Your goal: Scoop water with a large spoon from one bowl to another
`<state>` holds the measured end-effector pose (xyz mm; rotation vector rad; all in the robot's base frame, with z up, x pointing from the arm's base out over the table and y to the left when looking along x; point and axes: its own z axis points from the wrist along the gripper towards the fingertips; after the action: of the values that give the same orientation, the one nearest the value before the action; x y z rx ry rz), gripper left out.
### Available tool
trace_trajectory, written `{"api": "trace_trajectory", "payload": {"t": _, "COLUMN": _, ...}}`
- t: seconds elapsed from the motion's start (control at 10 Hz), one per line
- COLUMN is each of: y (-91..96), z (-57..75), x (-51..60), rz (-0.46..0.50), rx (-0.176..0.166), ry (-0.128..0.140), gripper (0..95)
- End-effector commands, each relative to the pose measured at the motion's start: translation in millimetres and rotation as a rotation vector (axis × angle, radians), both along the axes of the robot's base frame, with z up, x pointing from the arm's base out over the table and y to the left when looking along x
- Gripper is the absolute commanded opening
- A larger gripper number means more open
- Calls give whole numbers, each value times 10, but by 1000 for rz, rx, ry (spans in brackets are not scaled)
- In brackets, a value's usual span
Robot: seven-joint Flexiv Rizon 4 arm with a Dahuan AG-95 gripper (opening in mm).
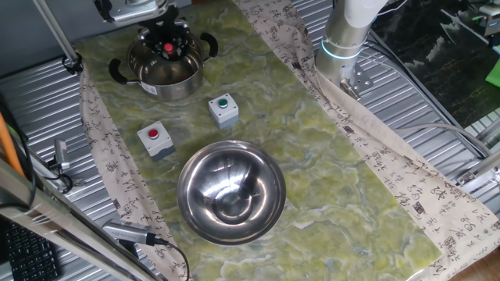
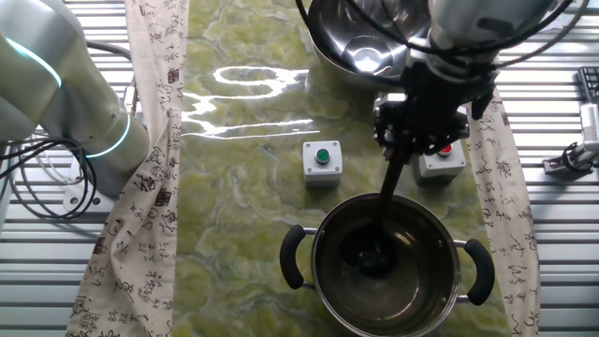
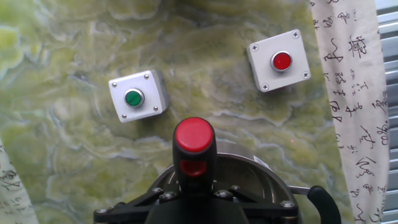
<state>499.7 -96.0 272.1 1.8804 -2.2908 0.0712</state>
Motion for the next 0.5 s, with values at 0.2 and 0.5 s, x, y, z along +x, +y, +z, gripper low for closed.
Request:
{"api": "trace_trajectory", "payload": {"t": 0.2, "y": 96, "z": 69, "x": -27, "rz": -29, "rx": -1, "ry": -2, "gripper": 0}}
{"api": "trace_trajectory", "payload": {"t": 0.5, "y": 224, "z": 129, "x": -56, "rz": -75, "rx": 1, "ry": -10, "gripper": 0}}
